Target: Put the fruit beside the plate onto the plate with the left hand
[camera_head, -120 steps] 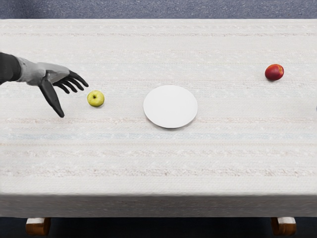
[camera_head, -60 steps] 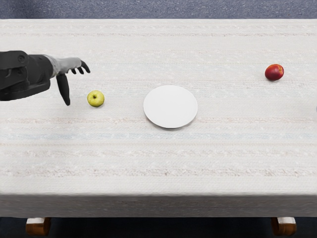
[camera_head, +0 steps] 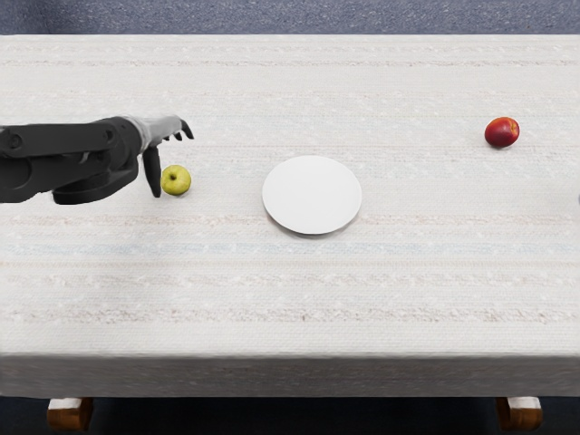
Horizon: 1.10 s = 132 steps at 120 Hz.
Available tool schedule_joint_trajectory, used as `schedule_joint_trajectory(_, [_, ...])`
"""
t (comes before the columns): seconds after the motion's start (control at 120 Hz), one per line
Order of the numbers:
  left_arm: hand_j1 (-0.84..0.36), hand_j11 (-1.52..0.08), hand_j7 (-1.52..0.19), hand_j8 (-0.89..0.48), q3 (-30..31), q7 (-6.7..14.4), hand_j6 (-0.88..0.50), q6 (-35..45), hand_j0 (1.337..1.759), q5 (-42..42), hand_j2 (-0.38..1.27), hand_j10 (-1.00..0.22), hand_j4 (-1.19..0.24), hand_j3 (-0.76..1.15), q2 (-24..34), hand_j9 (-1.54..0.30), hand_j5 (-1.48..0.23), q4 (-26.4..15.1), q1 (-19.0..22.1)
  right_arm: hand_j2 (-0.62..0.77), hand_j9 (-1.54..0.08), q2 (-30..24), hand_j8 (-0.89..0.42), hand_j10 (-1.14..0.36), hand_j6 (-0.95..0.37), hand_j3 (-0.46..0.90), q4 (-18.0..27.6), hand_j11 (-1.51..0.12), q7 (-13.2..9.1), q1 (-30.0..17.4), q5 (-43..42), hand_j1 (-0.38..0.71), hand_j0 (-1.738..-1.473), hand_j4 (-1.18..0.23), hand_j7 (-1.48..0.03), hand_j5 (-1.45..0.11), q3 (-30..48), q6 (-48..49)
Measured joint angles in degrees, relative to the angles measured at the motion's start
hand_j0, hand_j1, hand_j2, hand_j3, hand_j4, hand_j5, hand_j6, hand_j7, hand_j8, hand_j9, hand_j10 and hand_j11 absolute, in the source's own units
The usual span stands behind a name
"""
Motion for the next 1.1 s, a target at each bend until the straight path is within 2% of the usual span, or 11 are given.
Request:
schedule_joint_trajectory(0.25, [0.05, -0.32, -0.32, -0.25, 0.34, -0.19, -0.25, 0.39, 1.658, -0.14, 0.05, -0.25, -0.25, 0.00, -3.38, -0.32, -0.32, 4.13, 2.65, -0.01, -0.04, 0.00, -0.03, -0.03, -0.03, 0.00, 0.00, -0.04, -0.01, 0.00, 0.00, -0.31, -1.658, -0.03, -0.04, -0.04, 0.00, 0.00])
schedule_joint_trajectory(0.408, [0.05, -0.32, -0.32, -0.25, 0.36, -1.45, -0.25, 0.34, 1.658, -0.16, 0.05, -0.25, -0.25, 0.00, -4.39, -0.32, -0.32, 6.53, 3.80, -0.01, -0.04, 0.00, -0.03, -0.03, -0.03, 0.00, 0.00, -0.04, 0.00, -0.01, 0.00, -0.31, -1.658, -0.03, -0.04, -0.04, 0.00, 0.00])
schedule_joint_trajectory(0.65, [0.03, -0.34, -0.34, -0.27, 0.37, -1.82, -0.27, 0.34, 1.658, -0.18, 0.05, -0.27, -0.27, 0.00, -6.41, -0.34, -0.34, 9.68, 5.98, -0.01, -0.04, 0.00, -0.03, -0.03, -0.03, 0.00, 0.00, -0.04, 0.00, -0.02, 0.00, -0.31, -1.658, -0.03, -0.04, -0.04, 0.00, 0.00])
schedule_joint_trajectory(0.917, [-0.11, -0.50, -0.50, -0.39, 0.26, -1.95, -0.39, 0.45, 1.658, 0.11, 0.08, -0.39, -0.39, 0.00, -8.36, -0.50, -0.50, 12.23, 6.78, -0.01, -0.04, 0.00, -0.03, -0.03, -0.03, 0.00, 0.00, -0.04, 0.00, -0.03, 0.00, -0.31, -1.658, -0.03, -0.04, -0.04, 0.00, 0.00])
schedule_joint_trajectory(1.1, [-0.17, -0.56, -0.56, -0.44, 0.20, -2.97, -0.44, 1.51, 1.658, 0.37, 0.09, -0.43, -0.43, 0.00, -9.57, -0.56, -0.56, 13.42, 7.94, -0.01, -0.04, 0.00, -0.03, -0.03, -0.03, 0.00, 0.00, -0.04, 0.00, -0.01, 0.00, -0.31, -1.658, -0.03, -0.04, -0.04, 0.00, 0.00])
